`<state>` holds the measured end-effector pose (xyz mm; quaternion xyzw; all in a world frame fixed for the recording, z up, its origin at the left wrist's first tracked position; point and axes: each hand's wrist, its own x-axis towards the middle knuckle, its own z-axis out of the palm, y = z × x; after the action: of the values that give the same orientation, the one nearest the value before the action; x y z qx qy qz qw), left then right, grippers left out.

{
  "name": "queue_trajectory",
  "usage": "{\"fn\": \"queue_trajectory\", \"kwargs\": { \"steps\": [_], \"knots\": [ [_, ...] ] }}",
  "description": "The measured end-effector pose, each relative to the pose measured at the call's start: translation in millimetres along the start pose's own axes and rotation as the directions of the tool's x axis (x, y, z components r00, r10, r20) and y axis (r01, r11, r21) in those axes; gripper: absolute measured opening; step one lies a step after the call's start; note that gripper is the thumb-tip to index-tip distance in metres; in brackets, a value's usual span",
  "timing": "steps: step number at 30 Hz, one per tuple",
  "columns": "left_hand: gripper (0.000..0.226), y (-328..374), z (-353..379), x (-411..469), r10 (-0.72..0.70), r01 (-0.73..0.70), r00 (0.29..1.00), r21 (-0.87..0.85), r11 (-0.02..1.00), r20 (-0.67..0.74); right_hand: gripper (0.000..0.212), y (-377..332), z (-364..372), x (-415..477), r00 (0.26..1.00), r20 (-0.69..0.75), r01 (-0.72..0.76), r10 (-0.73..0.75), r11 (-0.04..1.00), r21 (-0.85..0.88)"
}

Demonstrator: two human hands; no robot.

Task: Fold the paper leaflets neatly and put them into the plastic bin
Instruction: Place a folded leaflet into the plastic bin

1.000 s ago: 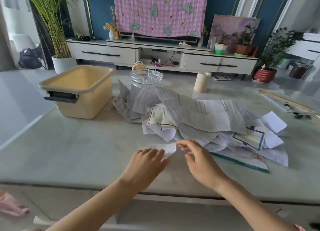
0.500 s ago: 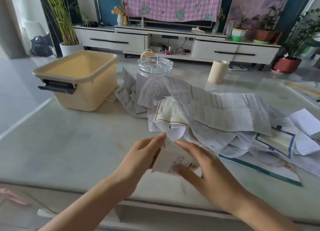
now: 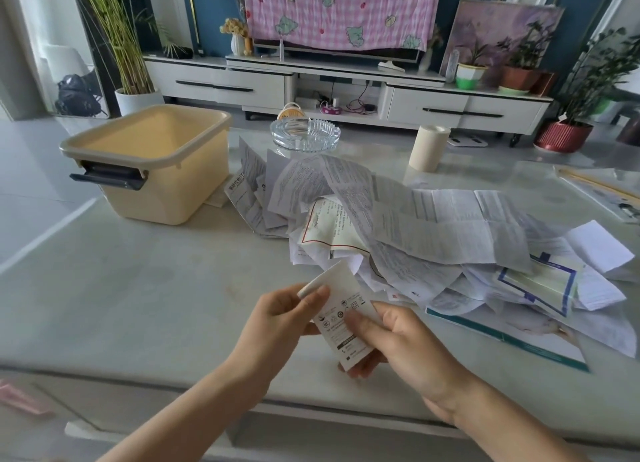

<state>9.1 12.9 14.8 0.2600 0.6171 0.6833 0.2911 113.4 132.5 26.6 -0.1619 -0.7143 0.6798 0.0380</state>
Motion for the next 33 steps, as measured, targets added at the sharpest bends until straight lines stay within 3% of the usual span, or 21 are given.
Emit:
{"fn": "queue_trajectory", "kwargs": {
  "steps": [4,9,11,13,14,15,16,17,19,21,26,30,33],
  "knots": [
    [0.03,6,-5,4,-0.064,0.062,0.995,-0.026,0.998,-0.08,0.027,0,11,8,0.994,-0.109,0.036,-0.032,0.999,0.037],
    [0.033,21,-26,13,-0.284,0.281,0.959,-0.15,0.948,0.002,0.029,-3,23,20,0.982,-0.171,0.09,-0.077,0.994,0.066],
    [0.037,30,-37,17,-0.219,0.214,0.972,-0.072,0.974,-0.081,0.025,-4,27,25,0.98,-0.184,0.092,-0.077,0.993,0.069],
    [0.04,33,-55,27,0.069,-0.017,0.949,0.167,0.986,-0.306,0.021,-6,29,29,0.975,-0.204,0.098,-0.084,0.994,0.057],
    [0.039,36,-72,33,0.304,-0.129,0.865,0.409,0.903,-0.399,0.02,-10,33,33,0.973,-0.208,0.106,-0.095,0.993,0.046],
    [0.039,37,-89,41,0.512,-0.139,0.766,0.677,0.723,-0.39,0.019,-13,35,36,0.97,-0.218,0.116,-0.105,0.993,0.037],
    [0.044,38,-105,49,0.626,-0.076,0.71,0.849,0.523,-0.322,0.018,-16,36,40,0.967,-0.227,0.125,-0.115,0.992,0.03],
    [0.053,37,-121,57,0.661,-0.016,0.706,0.927,0.375,-0.255,0.017,-19,39,43,0.965,-0.229,0.139,-0.129,0.99,0.028],
    [0.068,35,-146,70,0.651,0.024,0.742,0.977,0.213,-0.16,0.016,-27,46,50,0.964,-0.218,0.161,-0.152,0.987,0.026],
    [0.069,33,-160,79,0.624,0.042,0.769,0.985,0.166,-0.138,0.016,-34,51,56,0.966,-0.201,0.168,-0.161,0.986,0.017],
    [0.059,44,-180,95,0.537,0.145,0.817,0.976,0.162,-0.21,0.014,-50,69,64,0.975,-0.147,0.165,-0.165,0.986,-0.015],
    [0.036,72,-189,109,0.53,0.193,0.833,0.981,-0.005,-0.161,0.015,-62,76,65,0.98,-0.107,0.158,-0.166,0.984,-0.083],
    [0.027,81,-191,108,0.572,0.128,0.812,0.992,0.023,-0.118,0.015,-69,76,66,0.98,-0.103,0.156,-0.169,0.981,-0.116]
  ]
}}
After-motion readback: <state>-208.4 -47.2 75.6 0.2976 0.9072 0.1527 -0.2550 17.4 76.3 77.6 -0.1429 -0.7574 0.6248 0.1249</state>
